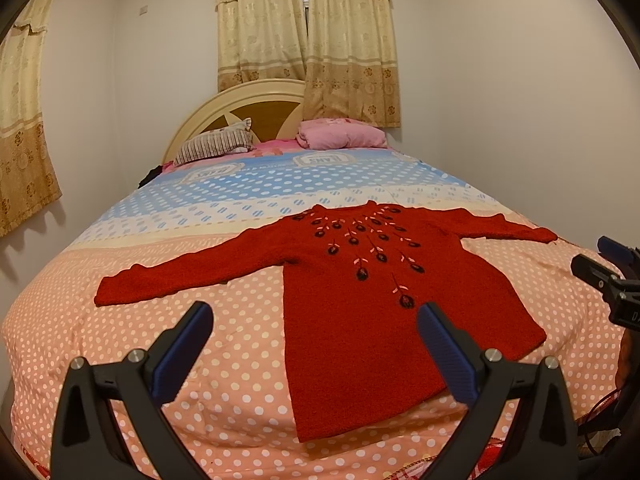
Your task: Fold small clothes
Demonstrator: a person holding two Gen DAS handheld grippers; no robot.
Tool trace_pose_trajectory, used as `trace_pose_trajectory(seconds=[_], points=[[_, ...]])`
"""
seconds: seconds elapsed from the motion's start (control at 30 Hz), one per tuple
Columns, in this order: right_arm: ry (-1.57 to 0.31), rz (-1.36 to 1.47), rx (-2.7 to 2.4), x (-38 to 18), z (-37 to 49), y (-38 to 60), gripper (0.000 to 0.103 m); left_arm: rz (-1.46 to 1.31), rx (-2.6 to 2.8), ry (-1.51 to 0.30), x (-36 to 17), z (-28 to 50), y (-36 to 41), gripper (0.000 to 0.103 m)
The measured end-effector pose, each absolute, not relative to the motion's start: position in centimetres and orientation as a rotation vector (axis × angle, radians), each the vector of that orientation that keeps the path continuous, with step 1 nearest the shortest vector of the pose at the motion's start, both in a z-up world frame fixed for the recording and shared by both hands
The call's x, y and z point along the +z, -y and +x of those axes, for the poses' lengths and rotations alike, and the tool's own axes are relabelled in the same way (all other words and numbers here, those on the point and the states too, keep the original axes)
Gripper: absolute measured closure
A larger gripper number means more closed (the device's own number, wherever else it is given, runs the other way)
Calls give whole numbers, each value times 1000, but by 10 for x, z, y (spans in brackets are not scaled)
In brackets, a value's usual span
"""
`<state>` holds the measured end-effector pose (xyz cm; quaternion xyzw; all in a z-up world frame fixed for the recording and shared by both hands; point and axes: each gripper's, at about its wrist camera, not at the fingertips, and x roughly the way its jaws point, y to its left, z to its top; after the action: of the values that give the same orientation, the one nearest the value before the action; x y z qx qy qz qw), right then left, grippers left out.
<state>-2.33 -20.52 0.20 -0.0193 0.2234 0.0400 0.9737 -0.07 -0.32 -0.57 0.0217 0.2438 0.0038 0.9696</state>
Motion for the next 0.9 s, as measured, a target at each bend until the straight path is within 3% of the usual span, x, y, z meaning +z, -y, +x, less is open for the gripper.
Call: trace_pose_trajectory(seconds=[0.9], points=[[-463, -43, 83, -2, -24, 202, 1, 39, 8, -495, -6, 0, 1, 0]])
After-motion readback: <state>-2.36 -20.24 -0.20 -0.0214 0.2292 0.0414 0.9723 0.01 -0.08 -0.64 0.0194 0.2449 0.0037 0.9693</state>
